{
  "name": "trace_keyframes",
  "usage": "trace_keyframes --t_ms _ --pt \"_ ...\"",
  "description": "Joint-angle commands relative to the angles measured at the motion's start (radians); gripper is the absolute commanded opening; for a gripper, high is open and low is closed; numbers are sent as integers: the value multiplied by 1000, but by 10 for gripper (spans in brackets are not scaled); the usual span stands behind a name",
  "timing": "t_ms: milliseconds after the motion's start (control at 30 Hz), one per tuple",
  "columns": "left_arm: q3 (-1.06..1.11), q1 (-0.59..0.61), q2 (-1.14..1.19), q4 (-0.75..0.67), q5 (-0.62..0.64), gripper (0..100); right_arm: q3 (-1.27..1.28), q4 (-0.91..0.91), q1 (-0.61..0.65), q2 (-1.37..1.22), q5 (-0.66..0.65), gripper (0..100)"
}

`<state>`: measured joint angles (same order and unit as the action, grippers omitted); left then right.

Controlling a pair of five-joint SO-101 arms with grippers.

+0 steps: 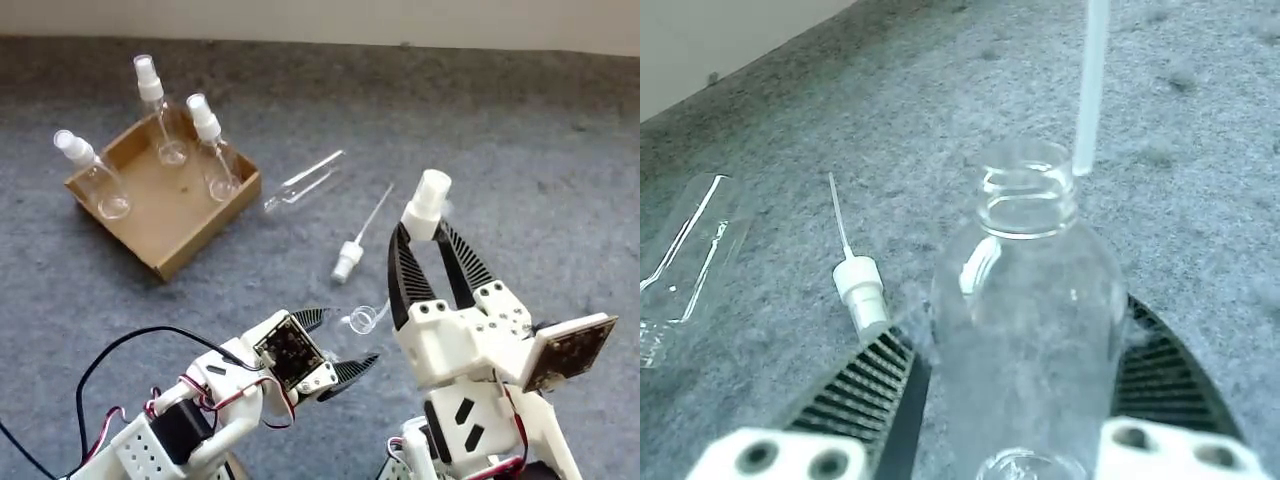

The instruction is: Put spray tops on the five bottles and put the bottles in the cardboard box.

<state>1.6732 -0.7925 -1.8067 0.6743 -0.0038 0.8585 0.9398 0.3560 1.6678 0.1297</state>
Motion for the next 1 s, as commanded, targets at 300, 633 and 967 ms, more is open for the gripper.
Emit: trace_keyframes --t_ms 300,633,967 --pt "22 -12 -12 -17 11 161 94 -143 7 16 -75 48" --pt "22 56 -13 -23 11 161 206 -142 13 16 -74 48" --pt "19 139 -15 -23 11 161 209 71 145 16 -78 49"
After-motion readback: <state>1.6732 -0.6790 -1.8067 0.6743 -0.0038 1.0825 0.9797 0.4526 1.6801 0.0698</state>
